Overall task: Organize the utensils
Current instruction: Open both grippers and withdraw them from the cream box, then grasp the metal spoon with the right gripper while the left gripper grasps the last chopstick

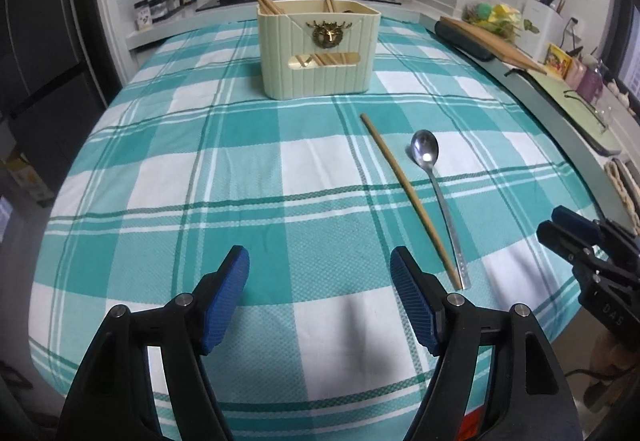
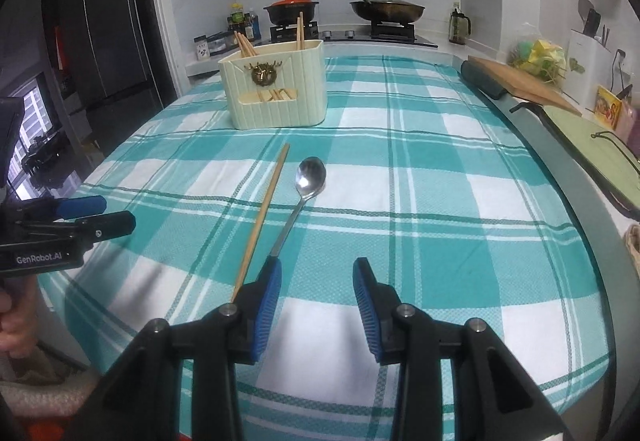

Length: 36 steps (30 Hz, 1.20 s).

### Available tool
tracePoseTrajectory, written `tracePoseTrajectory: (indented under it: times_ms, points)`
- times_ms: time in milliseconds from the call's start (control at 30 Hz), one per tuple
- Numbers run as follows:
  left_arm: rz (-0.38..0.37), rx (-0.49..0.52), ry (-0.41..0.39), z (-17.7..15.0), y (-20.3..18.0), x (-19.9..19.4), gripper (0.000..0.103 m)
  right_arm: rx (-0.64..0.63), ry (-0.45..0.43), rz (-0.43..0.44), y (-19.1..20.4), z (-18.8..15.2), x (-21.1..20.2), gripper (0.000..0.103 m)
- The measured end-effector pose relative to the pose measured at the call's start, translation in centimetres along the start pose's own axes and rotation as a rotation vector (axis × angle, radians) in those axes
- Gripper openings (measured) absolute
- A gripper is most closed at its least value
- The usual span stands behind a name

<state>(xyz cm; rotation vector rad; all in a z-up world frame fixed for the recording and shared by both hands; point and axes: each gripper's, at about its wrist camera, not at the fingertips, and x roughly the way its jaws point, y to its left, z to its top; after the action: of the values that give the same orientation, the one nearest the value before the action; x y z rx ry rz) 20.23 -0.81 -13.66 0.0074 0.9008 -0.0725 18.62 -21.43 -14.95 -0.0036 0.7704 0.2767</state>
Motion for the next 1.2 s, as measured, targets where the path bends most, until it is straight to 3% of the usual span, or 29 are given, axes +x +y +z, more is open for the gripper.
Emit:
tracePoseTrajectory:
  times_ms: [333, 733, 833, 1033, 1200]
  points:
    - [0.042, -0.002, 0.021, -0.7, 0.3, 0.9, 0.076, -0.009, 0.013, 0.027, 1.5, -0.6, 0.7, 0.038]
    - [0.017, -0.057, 0.084, -2.1, 0.8, 2.6, 0.077, 0.023, 0.089, -0.006, 1.0, -1.4, 2.7, 0.037]
    - [0.016, -0.068, 0.080, -2.0, 0.9, 2.5, 0.077, 0.024, 0.112, 0.009, 0.9, -0.7, 3.8, 0.028]
    - [0.019, -0.072, 0.079, -2.1, 1.0, 2.4, 0.077, -0.019, 0.148, 0.039, 2.6, 2.1, 7.4, 0.026]
    - [0.035, -0.074, 0.075, -2.3, 1.5, 2.1, 0.078, -0.053, 0.176, -0.017, 3.7, 3.2, 11.1, 0.023]
